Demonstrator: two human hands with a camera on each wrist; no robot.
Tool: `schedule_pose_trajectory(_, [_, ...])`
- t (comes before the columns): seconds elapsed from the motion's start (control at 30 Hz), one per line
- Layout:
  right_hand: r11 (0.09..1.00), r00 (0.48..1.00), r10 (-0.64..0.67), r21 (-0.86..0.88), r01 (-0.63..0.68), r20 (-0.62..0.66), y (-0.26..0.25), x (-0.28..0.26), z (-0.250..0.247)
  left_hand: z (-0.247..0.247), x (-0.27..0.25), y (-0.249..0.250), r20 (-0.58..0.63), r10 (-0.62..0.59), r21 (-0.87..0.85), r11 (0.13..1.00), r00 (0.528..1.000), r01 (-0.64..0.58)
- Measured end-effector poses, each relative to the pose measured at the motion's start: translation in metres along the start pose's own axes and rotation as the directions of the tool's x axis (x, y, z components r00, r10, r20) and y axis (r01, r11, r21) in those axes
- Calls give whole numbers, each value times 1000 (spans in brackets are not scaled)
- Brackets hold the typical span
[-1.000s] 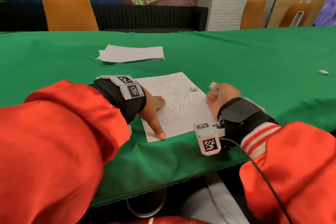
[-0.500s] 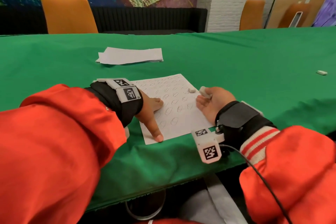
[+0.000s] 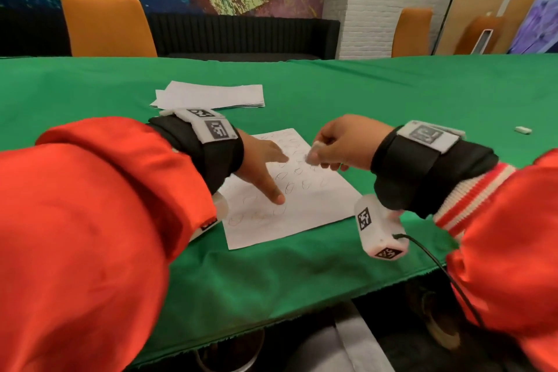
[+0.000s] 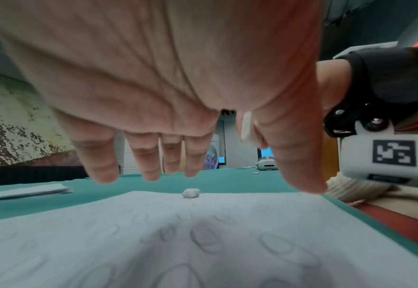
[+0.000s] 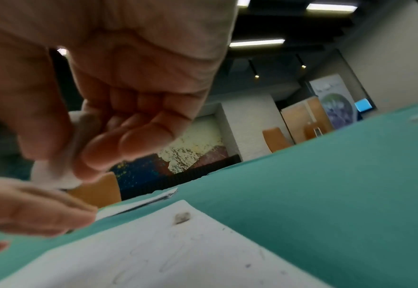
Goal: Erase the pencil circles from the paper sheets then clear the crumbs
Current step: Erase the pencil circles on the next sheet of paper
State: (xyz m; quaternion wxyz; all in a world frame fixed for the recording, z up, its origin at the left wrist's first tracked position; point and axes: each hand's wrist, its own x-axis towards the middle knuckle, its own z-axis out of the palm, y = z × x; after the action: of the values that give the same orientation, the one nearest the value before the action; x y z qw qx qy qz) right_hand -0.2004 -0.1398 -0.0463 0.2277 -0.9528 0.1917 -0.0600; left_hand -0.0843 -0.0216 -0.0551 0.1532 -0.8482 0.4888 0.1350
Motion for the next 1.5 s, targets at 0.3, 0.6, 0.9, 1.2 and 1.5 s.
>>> schedule_pose_trajectory(0.3, [881,974,-19,-458,123,224,-14,15,22,18,25,18,129,105,14,994,986,-108])
schedule_pose_trajectory(0.6, [821,938,-7,-534,204,347,-15,18,38,23,31,9,187,86,-52,996,979,-78])
schedule_pose_trajectory(0.9, [852,957,3,-502,150,291,-10,21,37,21,24,14,168,81,-36,996,982,-76])
schedule_pose_trajectory(1.2, [856,950,69,-507,100,303,-13,19,34,20,21,16,166,71,-31,997,984,-67])
schedule_pose_trajectory(1.5, [857,931,75,-501,124,358,-19,19,38,18,17,17,167,90,-83,994,982,-77])
